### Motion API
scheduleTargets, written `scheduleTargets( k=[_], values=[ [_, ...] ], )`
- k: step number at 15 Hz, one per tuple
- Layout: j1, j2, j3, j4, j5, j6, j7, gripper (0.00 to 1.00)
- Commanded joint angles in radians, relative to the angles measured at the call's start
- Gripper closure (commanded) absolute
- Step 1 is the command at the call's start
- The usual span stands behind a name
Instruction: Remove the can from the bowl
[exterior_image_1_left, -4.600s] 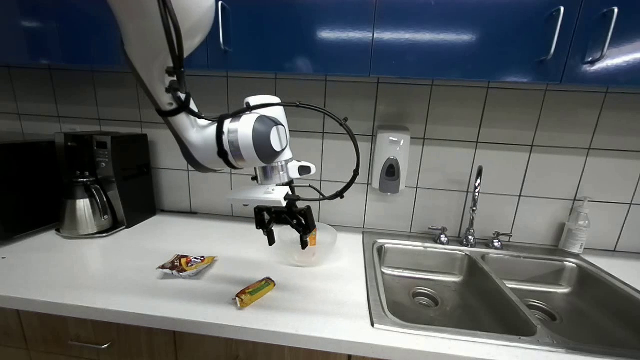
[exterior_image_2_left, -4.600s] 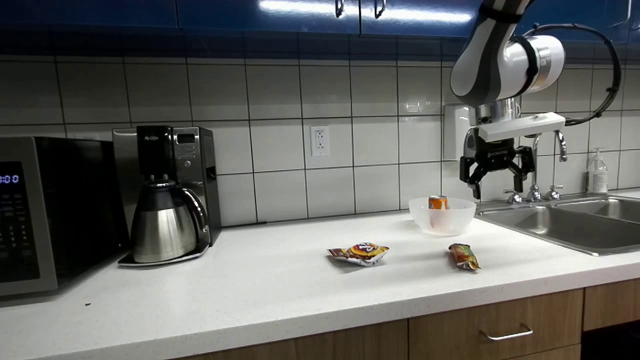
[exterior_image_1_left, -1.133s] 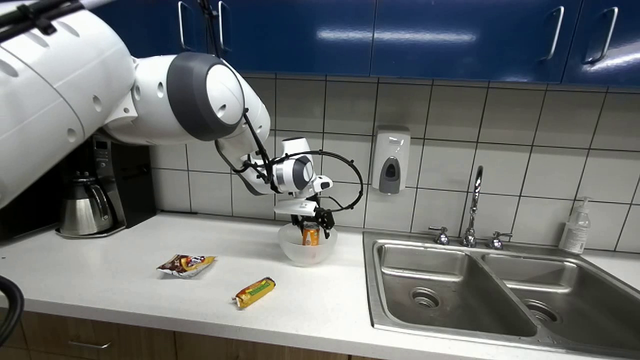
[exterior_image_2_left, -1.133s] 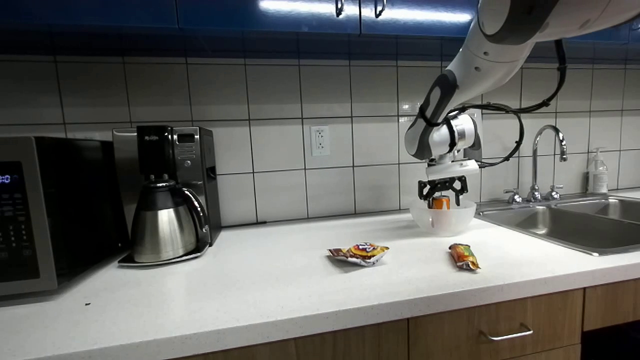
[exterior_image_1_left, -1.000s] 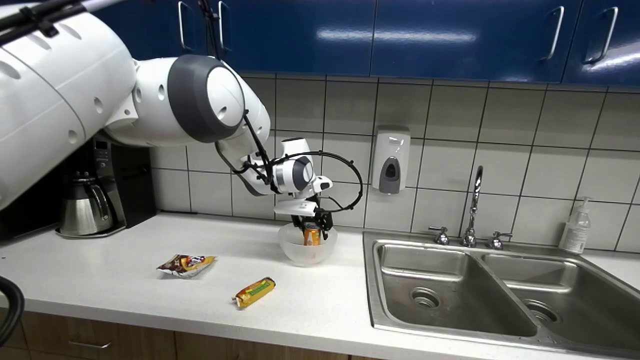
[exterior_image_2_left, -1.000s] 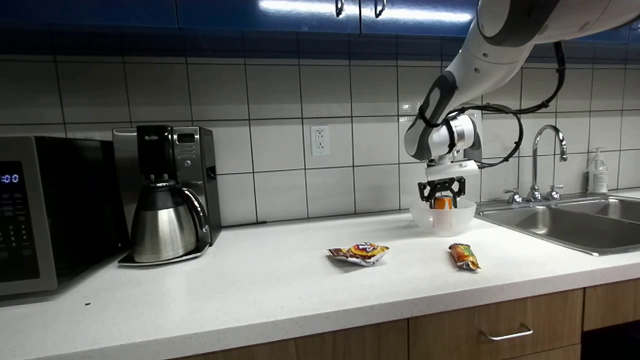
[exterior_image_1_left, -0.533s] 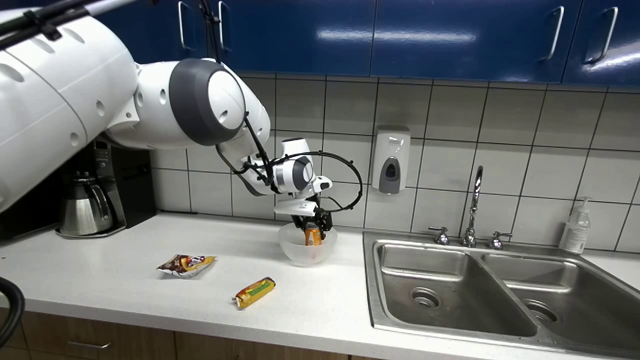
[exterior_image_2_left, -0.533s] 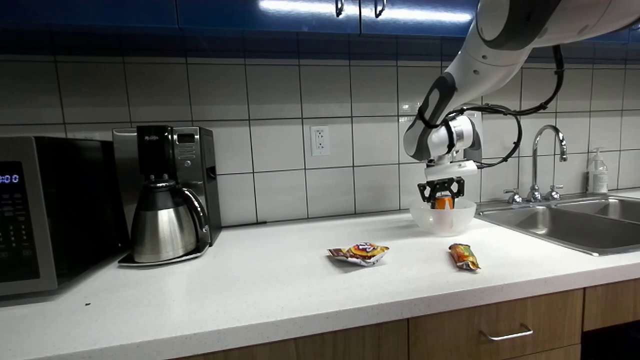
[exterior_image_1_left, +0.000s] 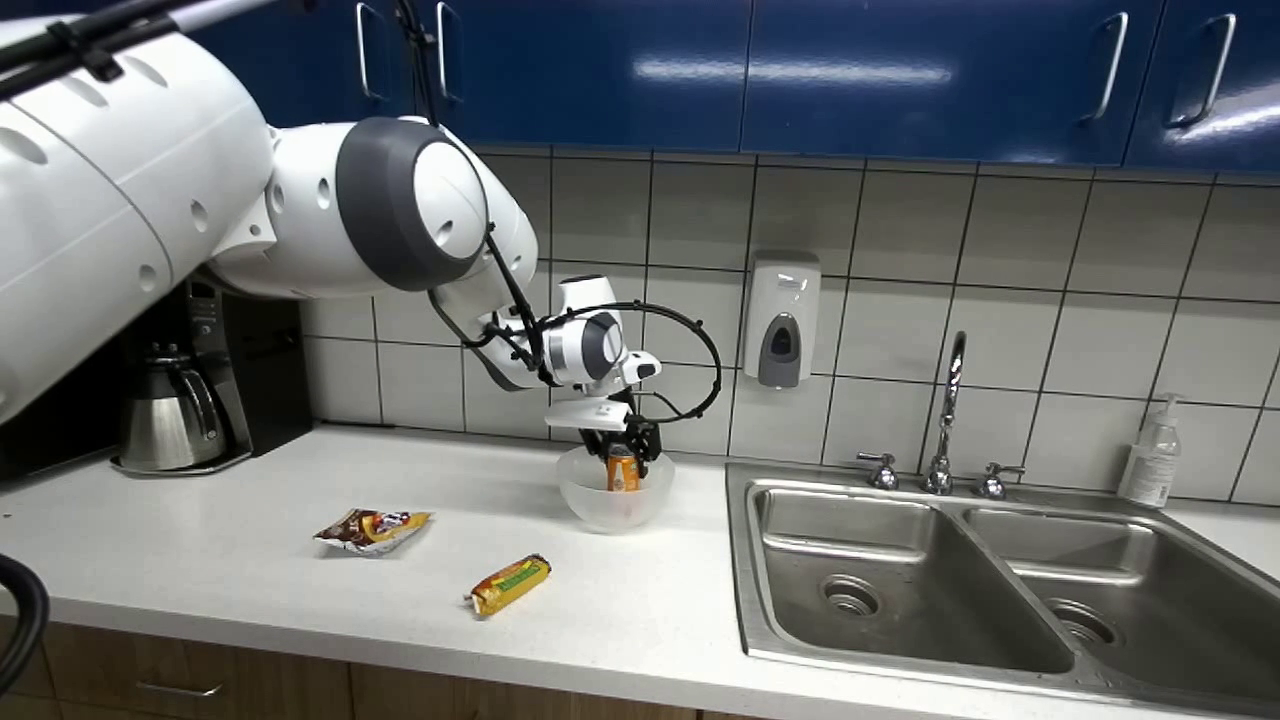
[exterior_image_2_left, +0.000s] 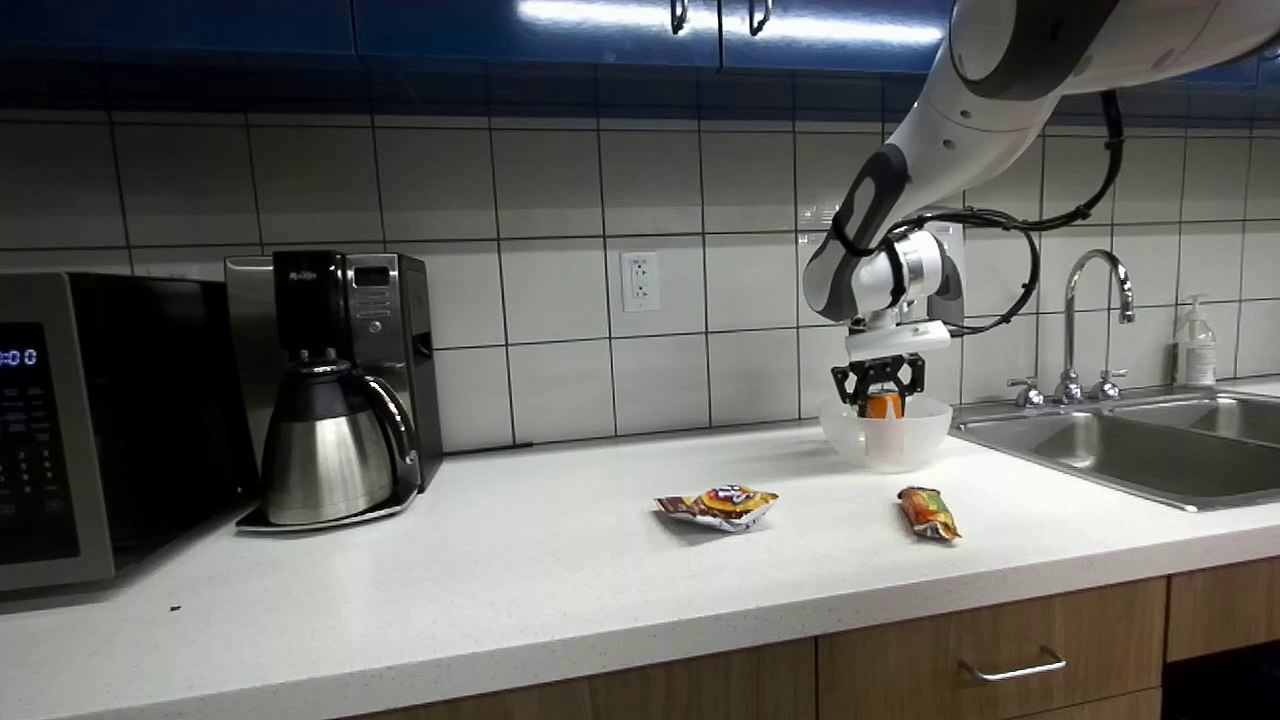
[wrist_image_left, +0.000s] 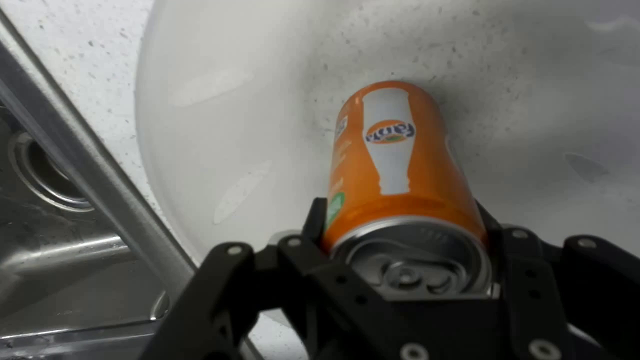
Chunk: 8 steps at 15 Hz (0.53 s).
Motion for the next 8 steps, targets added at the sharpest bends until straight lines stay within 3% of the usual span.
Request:
scheduleTargets(
  k=[1,8],
  values=[
    [0.019,-0.051,-0.002,-0.037,0.004,-0.013,0.008,0.62],
    [0.058,-0.130,-0.007,-0.119,-0.005,0.020,0.025,0.62]
  ],
)
